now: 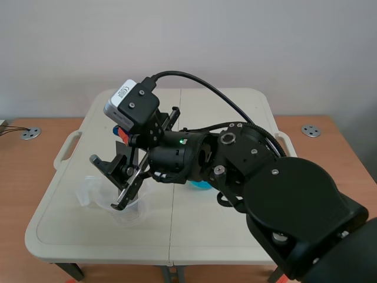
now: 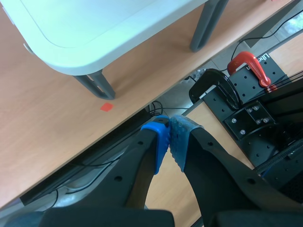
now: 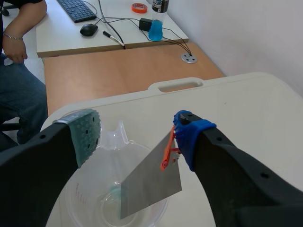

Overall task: Hold the metal plate by the orange handle, dip it into the blue solution, take it out and point at it, then put the plate back in the beaker on the left.
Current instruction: 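Put the plate into the left beaker, then return to the home posture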

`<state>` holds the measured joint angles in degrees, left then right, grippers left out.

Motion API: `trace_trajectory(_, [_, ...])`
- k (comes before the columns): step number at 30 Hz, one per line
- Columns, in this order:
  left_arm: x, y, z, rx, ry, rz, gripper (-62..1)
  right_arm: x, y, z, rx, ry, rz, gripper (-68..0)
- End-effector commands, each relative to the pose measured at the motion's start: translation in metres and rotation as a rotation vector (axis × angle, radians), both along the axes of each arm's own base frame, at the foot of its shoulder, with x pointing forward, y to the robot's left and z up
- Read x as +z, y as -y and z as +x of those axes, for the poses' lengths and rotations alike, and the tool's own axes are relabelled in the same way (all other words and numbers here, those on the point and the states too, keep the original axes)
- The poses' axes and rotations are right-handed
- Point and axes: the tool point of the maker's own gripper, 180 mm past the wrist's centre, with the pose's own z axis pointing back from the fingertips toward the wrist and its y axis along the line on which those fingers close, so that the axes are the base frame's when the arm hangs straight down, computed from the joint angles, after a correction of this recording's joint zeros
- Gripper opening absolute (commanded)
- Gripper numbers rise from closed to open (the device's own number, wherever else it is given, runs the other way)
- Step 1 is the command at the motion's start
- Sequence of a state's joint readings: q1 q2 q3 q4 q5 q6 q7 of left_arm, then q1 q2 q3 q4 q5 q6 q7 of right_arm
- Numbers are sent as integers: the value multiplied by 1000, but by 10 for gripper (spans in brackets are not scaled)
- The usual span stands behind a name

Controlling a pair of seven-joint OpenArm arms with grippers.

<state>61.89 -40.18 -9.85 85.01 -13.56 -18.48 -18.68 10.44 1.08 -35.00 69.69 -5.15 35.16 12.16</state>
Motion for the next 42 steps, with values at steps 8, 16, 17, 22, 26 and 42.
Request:
trace_trajectory(8, [2,2,8,-21,22,13,14,14,0,14,-63,35,41,-122])
trace_trajectory(16, [0,0,10,-20,12,29,14,17,0,15,-70,20,67,-11])
trace_trajectory(17, [0,0,10,-20,15,29,14,17,1,16,-73,19,69,-11])
trace_trajectory(22, [1,1,11,-20,17,27,14,24,8,23,-101,13,99,-11])
trace_trajectory(26, [5,3,16,-22,44,11,14,29,16,30,-128,28,99,-12])
trace_trajectory(42, [46,6,107,-27,317,6,14,85,71,23,-186,156,133,-12])
